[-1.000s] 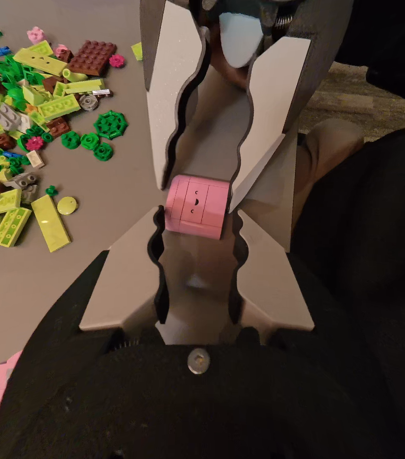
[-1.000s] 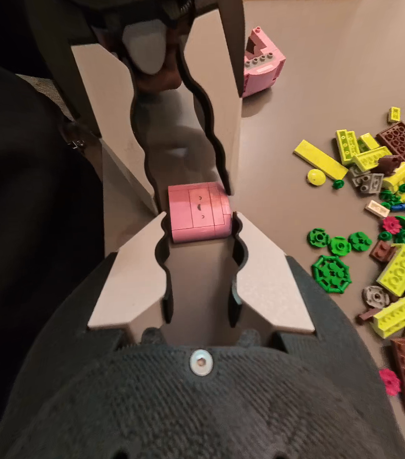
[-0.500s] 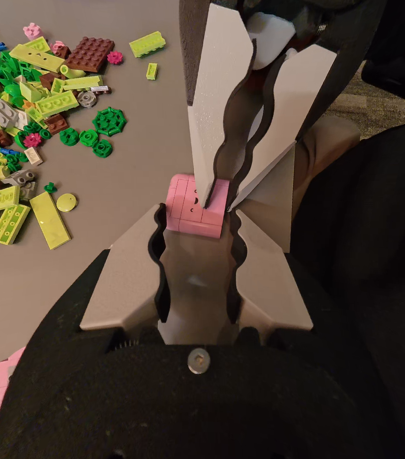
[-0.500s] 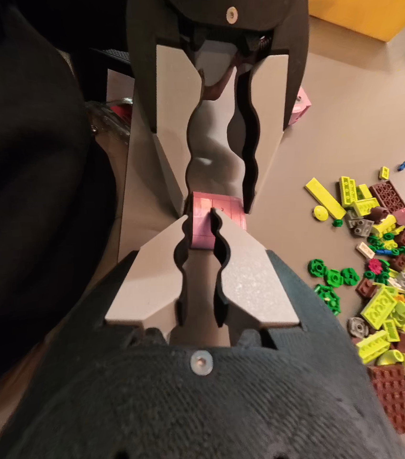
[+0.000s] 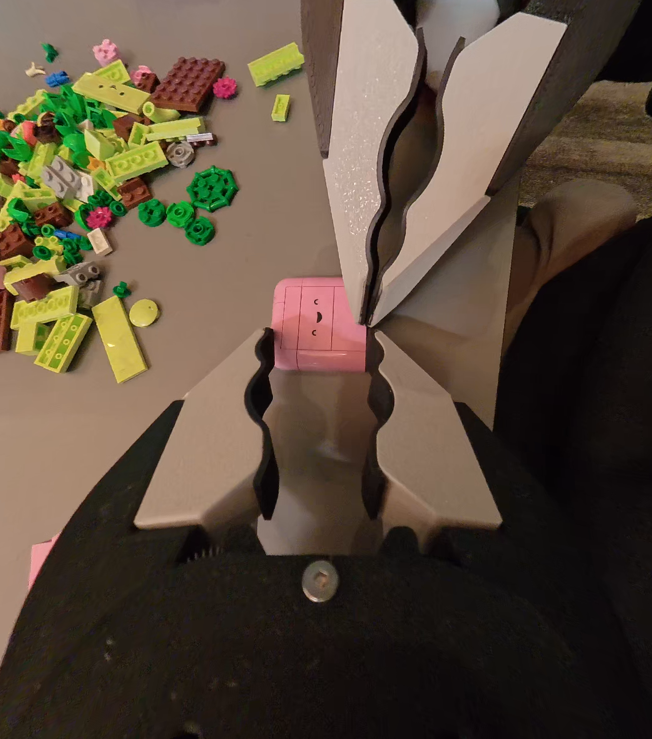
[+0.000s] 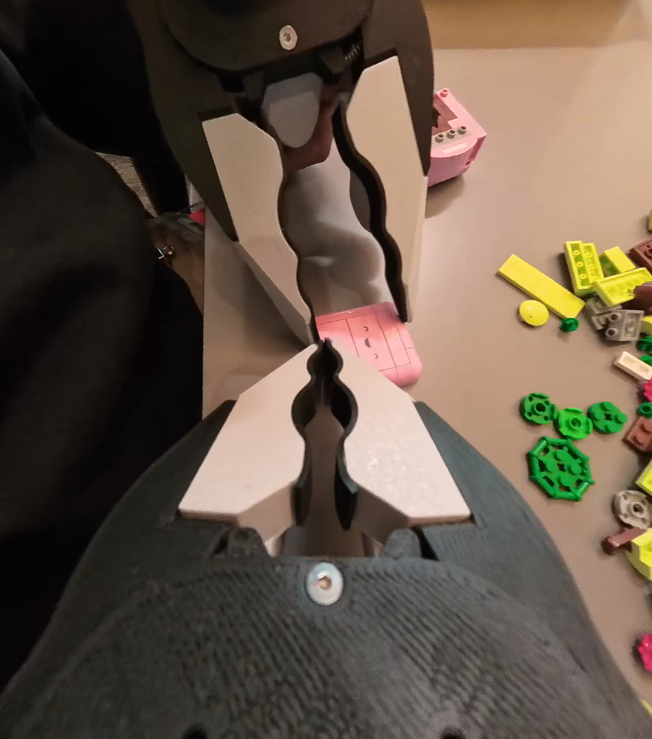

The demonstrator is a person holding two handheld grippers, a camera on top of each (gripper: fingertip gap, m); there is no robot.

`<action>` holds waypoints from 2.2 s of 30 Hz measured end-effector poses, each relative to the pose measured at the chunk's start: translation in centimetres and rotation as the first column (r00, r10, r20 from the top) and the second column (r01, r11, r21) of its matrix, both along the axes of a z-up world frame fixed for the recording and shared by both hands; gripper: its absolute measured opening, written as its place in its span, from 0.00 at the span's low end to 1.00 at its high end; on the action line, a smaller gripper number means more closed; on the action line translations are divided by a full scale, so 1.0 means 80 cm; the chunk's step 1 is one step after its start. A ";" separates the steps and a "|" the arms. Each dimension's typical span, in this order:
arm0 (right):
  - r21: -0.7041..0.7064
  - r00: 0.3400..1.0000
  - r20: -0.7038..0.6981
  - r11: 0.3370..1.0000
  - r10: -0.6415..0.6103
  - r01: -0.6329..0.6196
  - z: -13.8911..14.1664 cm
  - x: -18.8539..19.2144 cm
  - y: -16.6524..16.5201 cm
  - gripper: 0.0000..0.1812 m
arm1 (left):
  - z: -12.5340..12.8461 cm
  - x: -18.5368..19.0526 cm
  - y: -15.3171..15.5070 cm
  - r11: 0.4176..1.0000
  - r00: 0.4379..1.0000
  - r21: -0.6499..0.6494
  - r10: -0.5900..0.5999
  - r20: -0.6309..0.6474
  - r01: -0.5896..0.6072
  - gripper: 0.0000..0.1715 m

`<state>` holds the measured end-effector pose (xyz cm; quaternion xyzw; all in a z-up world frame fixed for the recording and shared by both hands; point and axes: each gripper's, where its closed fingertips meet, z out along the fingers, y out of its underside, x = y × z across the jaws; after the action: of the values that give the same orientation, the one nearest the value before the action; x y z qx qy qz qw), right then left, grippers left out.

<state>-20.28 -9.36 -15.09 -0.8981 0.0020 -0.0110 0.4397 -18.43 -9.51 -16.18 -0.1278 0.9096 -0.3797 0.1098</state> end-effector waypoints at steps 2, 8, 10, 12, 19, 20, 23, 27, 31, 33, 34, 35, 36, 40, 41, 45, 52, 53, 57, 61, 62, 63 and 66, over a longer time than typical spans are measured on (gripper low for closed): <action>0.006 1.000 0.003 1.000 -0.028 0.028 0.001 0.004 0.000 0.00 | 0.000 0.003 0.001 1.000 1.000 0.007 0.009 0.014 -0.009 0.27; 0.258 0.992 -0.070 0.959 -0.102 0.117 0.053 0.025 -0.009 0.00 | 0.000 -0.002 -0.001 1.000 1.000 0.006 -0.006 0.012 0.006 0.27; 0.229 0.996 -0.054 0.970 -0.069 0.079 0.046 0.017 -0.012 0.04 | 0.000 -0.002 0.000 1.000 1.000 0.004 -0.006 0.009 0.006 0.27; 0.124 0.998 0.035 0.991 -0.049 0.044 0.025 0.014 -0.015 0.13 | 0.000 -0.002 -0.001 1.000 1.000 0.003 -0.007 0.006 0.007 0.27; 0.001 0.984 0.175 1.000 0.021 -0.021 0.002 0.014 -0.002 0.17 | 0.000 -0.005 -0.002 1.000 0.999 0.007 -0.029 0.017 0.029 0.27; -0.006 0.985 0.171 0.999 0.034 -0.034 0.001 0.015 -0.002 0.17 | 0.000 -0.006 -0.002 1.000 0.999 0.007 -0.028 0.015 0.028 0.27; -0.037 0.967 0.243 0.997 0.071 -0.064 0.003 0.016 0.000 0.18 | -0.001 -0.005 -0.001 0.999 0.999 0.007 -0.039 0.016 0.039 0.27; -0.139 0.781 0.624 0.981 -0.019 0.134 -0.006 0.081 -0.022 0.00 | -0.002 -0.068 -0.035 0.971 0.966 -0.026 -0.241 -0.099 0.239 0.00; -0.068 0.903 0.430 0.996 -0.030 0.065 0.004 0.061 -0.014 0.02 | 0.001 -0.059 -0.029 0.985 0.985 0.034 -0.169 -0.031 0.170 0.00; -0.026 0.890 0.450 0.995 -0.077 0.099 0.019 0.067 -0.018 0.01 | 0.008 -0.049 -0.022 0.991 0.989 -0.022 -0.133 -0.058 0.132 0.00; -0.018 0.887 0.452 0.993 -0.094 0.115 0.023 0.069 -0.019 0.01 | 0.010 -0.042 -0.018 0.993 0.991 -0.033 -0.117 -0.059 0.115 0.00; -0.013 0.890 0.444 0.992 -0.108 0.127 0.024 0.071 -0.020 0.01 | 0.013 -0.036 -0.015 0.994 0.993 -0.048 -0.099 -0.058 0.096 0.00; 0.002 0.894 0.431 0.990 -0.125 0.138 0.027 0.073 -0.020 0.02 | 0.017 -0.030 -0.012 0.995 0.995 -0.065 -0.082 -0.058 0.078 0.00; 0.112 0.911 0.374 0.983 -0.176 0.145 0.045 0.072 -0.012 0.02 | 0.034 -0.016 -0.008 0.989 0.996 -0.141 -0.049 -0.069 0.039 0.04; 0.131 0.910 0.366 0.979 -0.193 0.155 0.049 0.074 -0.012 0.03 | 0.038 -0.015 -0.008 0.986 0.996 -0.162 -0.047 -0.076 0.034 0.05; 0.176 0.909 0.350 0.969 -0.226 0.174 0.059 0.078 -0.015 0.05 | 0.042 -0.002 0.001 0.986 0.999 -0.169 -0.001 -0.051 -0.008 0.11; 0.235 0.928 0.217 0.939 -0.302 0.251 0.071 0.098 -0.015 0.15 | 0.057 0.024 0.011 0.964 0.995 -0.249 0.095 -0.003 -0.093 0.15; 0.251 0.928 0.202 0.933 -0.312 0.259 0.075 0.100 -0.014 0.15 | 0.060 0.027 0.012 0.958 0.994 -0.266 0.109 0.002 -0.105 0.16; 0.294 0.930 0.169 0.917 -0.328 0.270 0.084 0.099 -0.013 0.15 | 0.067 0.032 0.016 0.941 0.990 -0.311 0.143 0.010 -0.132 0.17; 0.280 0.922 0.175 0.915 -0.345 0.289 0.081 0.100 -0.017 0.15 | 0.065 0.035 0.020 0.935 0.987 -0.323 0.158 0.005 -0.148 0.20; 0.275 0.918 0.179 0.914 -0.353 0.298 0.080 0.101 -0.019 0.16 | 0.066 0.036 0.020 0.933 0.987 -0.327 0.161 0.004 -0.151 0.20; 0.270 0.910 0.185 0.909 -0.371 0.316 0.080 0.105 -0.023 0.16 | 0.067 0.037 0.020 0.930 0.986 -0.335 0.165 0.001 -0.155 0.20; 0.255 0.810 0.277 0.852 -0.517 0.457 0.091 0.142 -0.064 0.26 | 0.074 0.040 0.022 0.912 0.984 -0.372 0.179 -0.021 -0.174 0.21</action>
<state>-8.90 -14.48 -7.78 -0.8092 0.1589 -0.2765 0.4934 -15.20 -7.77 -10.26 -0.2251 0.8050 -0.5348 0.1235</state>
